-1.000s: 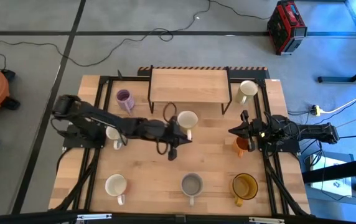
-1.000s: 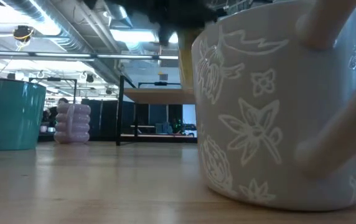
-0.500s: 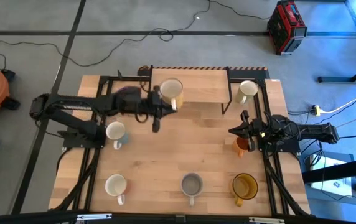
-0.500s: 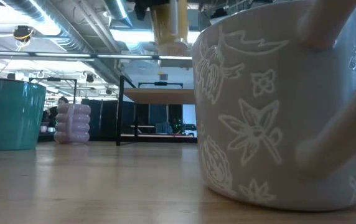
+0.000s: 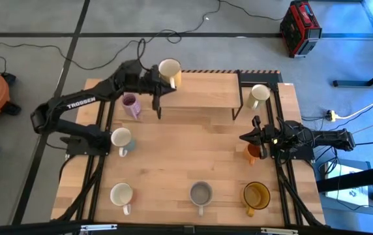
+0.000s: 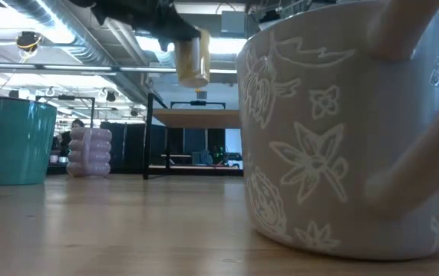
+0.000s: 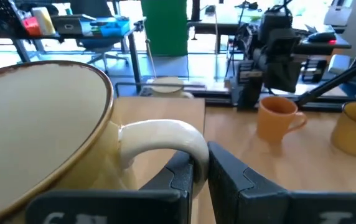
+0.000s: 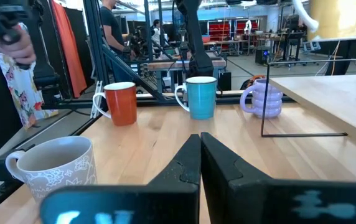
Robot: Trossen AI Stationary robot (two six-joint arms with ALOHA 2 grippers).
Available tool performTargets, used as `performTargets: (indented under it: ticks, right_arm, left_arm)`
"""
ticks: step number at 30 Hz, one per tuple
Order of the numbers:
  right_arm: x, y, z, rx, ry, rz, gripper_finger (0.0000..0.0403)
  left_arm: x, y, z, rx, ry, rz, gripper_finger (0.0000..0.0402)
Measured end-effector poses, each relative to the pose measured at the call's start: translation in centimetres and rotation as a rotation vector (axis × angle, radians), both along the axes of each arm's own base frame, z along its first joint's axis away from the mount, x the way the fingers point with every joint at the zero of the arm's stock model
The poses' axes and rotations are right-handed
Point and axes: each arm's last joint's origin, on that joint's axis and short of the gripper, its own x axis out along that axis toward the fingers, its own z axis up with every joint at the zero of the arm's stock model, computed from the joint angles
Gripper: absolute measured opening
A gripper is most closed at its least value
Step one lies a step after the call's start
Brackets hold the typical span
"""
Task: Place coffee mugs
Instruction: Put the light yellow mug on the shelf
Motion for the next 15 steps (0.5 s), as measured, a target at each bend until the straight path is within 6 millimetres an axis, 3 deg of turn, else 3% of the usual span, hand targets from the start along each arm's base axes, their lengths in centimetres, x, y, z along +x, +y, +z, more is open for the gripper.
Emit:
performTargets:
  ticks: [15]
  right_arm:
    - [0.0, 0.0, 0.0, 0.001, -0.001, 0.0, 0.0]
  left_arm:
    - [-1.3, 6.5, -4.0, -0.053, 0.102, -0.004, 0.0023]
